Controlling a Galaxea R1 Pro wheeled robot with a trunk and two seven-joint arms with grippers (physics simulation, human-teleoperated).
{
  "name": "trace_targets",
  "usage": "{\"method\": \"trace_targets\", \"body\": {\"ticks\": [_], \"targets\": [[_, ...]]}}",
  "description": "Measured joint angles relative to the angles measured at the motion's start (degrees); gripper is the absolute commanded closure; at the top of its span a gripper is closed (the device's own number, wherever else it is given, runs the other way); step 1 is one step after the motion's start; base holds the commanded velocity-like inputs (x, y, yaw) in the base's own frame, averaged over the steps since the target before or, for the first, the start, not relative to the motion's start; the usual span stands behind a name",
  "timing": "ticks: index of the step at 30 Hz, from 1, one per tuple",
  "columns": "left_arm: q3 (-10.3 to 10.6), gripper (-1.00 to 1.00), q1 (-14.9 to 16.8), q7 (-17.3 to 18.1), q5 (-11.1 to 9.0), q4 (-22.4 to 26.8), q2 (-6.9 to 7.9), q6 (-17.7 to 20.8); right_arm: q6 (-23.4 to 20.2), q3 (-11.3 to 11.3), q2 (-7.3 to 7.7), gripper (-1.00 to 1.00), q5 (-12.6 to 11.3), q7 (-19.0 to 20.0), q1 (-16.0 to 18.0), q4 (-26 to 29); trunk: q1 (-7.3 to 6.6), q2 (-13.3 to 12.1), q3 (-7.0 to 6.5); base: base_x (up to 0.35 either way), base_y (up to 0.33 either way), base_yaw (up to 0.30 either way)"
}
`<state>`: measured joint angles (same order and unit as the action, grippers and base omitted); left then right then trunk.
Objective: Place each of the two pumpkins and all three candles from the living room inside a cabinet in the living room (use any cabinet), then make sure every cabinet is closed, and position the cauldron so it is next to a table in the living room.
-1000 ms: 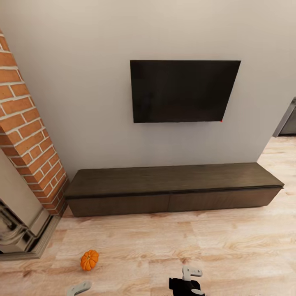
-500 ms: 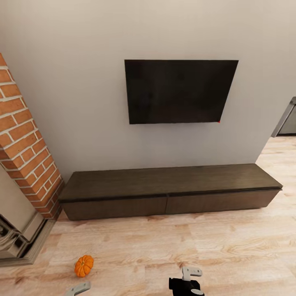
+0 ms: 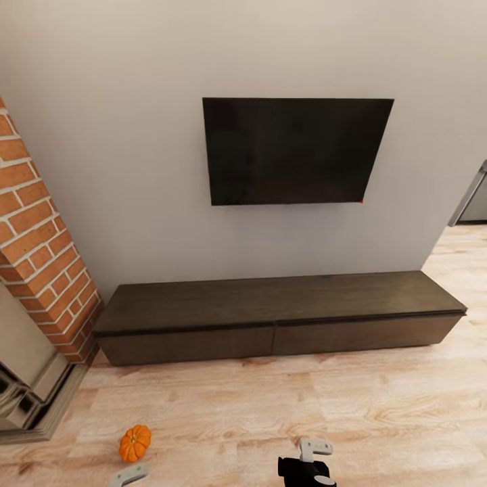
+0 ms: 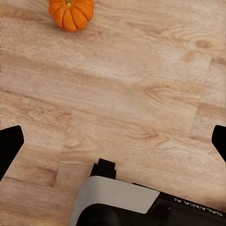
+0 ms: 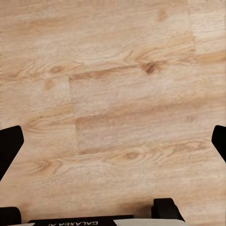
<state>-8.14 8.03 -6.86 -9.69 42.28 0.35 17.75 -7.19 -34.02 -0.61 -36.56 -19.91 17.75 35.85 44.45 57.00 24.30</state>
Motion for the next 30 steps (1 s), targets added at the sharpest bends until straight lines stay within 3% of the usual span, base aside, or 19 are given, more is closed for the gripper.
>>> {"method": "trace_targets", "body": {"ticks": [17, 20, 22, 23, 25, 26, 28, 30], "targets": [[-0.53, -1.0, 0.03, 0.22, -0.28, 1.02, 0.27, 1.09, 0.24, 0.59, 0.13, -1.0, -0.48, -0.23, 0.0, 0.21, 0.0, 0.0, 0.0, 0.001, 0.014, 0.0], [-0.98, -1.0, 0.03, 0.48, -0.37, 5.01, 0.62, 7.1, 1.45, 0.88, 0.12, -1.0, -0.84, 0.19, 0.0, 0.08, 0.0, 0.0, 0.0, 0.0, 0.0, 0.0], [-1.29, -1.0, 0.05, 0.87, -0.41, 12.93, 0.77, 17.87, 2.45, 0.99, 0.14, -1.0, -0.96, 0.26, 0.0, 0.04, 0.0, 0.0, -0.01, 0.0, 0.0, 0.0], [-1.46, -1.0, 0.04, 1.0, -0.41, 15.61, 0.8, 21.13, 2.62, 1.0, 0.21, -1.0, -0.98, 0.28, 0.0, 0.08, 0.0, 0.0, 0.0, 0.0, 0.0, 0.0], [-2.57, -1.0, 0.04, 1.45, -0.53, 25.88, 0.82, 32.65, 3.24, 2.04, 0.54, -1.0, -1.53, 0.5, 0.0, 0.23, 0.0, 0.0, -0.01, 0.0, 0.0, 0.0], [-2.94, -1.0, 0.03, 1.56, -0.56, 28.43, 0.79, 34.72, 3.47, 2.75, 0.57, -1.0, -1.96, 0.7, 0.0, 0.24, 0.0, 0.0, 0.0, 0.0, 0.0, 0.0], [-3.91, -1.0, 0.05, 1.88, -0.93, 34.9, 0.63, 39.29, 3.95, 7.58, 0.71, -1.0, -4.94, 3.2, 0.01, 0.24, 0.0, 0.0, 0.0, 0.0, 0.0, 0.0], [-4.19, -1.0, 0.04, 2.04, -1.21, 37.17, 0.48, 40.83, 3.5, 11.92, 0.91, -1.0, -7.74, 7.47, 0.22, 0.33, 0.0, 0.0, 0.0, 0.0, 0.0, 0.0]]}}
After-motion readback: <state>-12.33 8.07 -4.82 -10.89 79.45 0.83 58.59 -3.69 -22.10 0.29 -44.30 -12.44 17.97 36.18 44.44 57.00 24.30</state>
